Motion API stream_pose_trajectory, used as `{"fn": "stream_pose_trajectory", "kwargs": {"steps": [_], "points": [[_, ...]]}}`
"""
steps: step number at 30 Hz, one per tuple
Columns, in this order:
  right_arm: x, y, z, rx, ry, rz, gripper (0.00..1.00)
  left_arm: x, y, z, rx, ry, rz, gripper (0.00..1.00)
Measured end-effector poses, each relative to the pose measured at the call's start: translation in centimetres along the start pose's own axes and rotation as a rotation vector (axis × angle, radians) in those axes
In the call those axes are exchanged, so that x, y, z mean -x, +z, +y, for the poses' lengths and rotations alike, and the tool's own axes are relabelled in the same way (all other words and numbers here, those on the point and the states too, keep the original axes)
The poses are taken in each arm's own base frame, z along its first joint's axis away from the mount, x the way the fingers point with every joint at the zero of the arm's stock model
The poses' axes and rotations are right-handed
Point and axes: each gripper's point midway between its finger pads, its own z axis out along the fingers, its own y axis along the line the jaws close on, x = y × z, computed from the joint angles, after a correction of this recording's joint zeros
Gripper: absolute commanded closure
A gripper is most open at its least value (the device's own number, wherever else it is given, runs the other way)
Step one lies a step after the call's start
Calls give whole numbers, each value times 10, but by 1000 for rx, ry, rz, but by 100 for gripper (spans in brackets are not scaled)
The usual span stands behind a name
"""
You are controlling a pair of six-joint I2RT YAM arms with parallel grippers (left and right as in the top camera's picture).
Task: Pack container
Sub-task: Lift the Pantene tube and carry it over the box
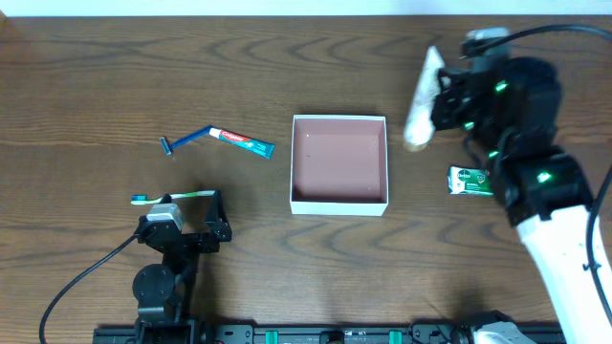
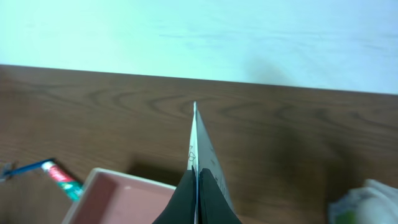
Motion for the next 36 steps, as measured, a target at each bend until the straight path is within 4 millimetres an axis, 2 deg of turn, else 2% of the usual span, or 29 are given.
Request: {"fn": "stream_pose_trajectory", "kwargs": {"steps": [5,9,11,14,22,26,36], "points": [[-8,-5,49,-4,-26,-13,99,0,0,0,0,0,0,2],[-9,-6,78,0,-33,-46,99,0,0,0,0,0,0,2],[-10,-2,90,-2,-36,-62,99,0,0,0,0,0,0,2],[-16,13,106,-8,-45,-66,99,0,0,0,0,0,0,2],[-61,73,130,-28,-80,16,99,0,0,0,0,0,0,2],[-75,88,138,-25,-84,32,99,0,0,0,0,0,0,2],[-84,108,146,-24,-72,21,99,0,0,0,0,0,0,2]]}}
